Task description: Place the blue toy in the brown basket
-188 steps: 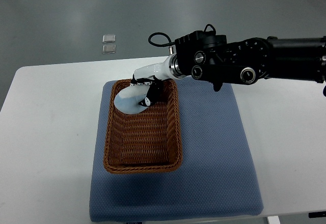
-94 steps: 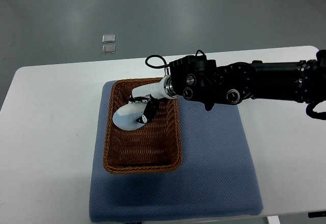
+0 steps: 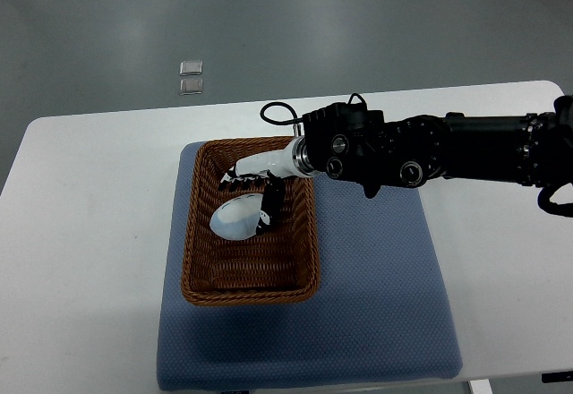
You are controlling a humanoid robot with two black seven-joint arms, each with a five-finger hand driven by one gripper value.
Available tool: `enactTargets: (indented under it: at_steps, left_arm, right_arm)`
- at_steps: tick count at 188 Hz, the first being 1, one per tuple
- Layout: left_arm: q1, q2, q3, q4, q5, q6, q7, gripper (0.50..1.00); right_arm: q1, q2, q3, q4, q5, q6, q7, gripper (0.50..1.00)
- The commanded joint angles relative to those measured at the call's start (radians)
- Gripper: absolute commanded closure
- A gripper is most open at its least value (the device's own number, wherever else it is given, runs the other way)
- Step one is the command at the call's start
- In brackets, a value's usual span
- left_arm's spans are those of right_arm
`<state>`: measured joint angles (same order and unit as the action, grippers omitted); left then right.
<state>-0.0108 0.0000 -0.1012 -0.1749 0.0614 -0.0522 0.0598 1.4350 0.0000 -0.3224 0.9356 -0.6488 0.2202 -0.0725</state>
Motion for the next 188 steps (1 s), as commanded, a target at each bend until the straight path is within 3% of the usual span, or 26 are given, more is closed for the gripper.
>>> enactTargets:
  at_steps: [1, 22, 60, 88, 128, 157, 188]
  left_arm:
    - [0.0, 0.0, 0.0, 0.0, 0.0, -0.002, 0.0, 0.5]
    - [0.0, 0.0, 0.0, 0.0, 0.0, 0.0, 0.0, 0.5]
    - [0.0, 0.0, 0.0, 0.0, 0.0, 0.0, 0.0, 0.5]
    - [0.0, 0.0, 0.0, 0.0, 0.0, -0.002, 0.0, 0.5]
    - [0.0, 0.0, 0.001, -0.008, 0.0, -0.002, 0.0, 0.5]
    - [0.0, 0.0, 0.001, -0.012, 0.002, -0.006, 0.0, 0.5]
    - [0.0, 0.0, 0.001, -0.009, 0.002, -0.006, -0.001, 0.5]
  right_arm:
    - [0.025, -0.005, 0.011, 0.0, 0.009, 0.024, 0.002, 0.599]
    - [0.051, -0.057, 0.075, 0.0, 0.011, 0.079, 0.011, 0.599]
    - [0.035, -0.195, 0.281, -0.011, 0.034, 0.074, 0.025, 0.599]
    - [-0.211, -0.284, 0.64, -0.043, 0.212, 0.036, 0.204, 0.599]
    - [-0.473, -0.244, 1.056, -0.109, 0.428, 0.034, 0.229, 0.597]
    - [-0.637, -0.098, 1.305, -0.192, 0.508, 0.045, 0.235, 0.597]
    - [-0.696, -0.045, 1.396, -0.288, 0.508, 0.091, 0.272, 0.595]
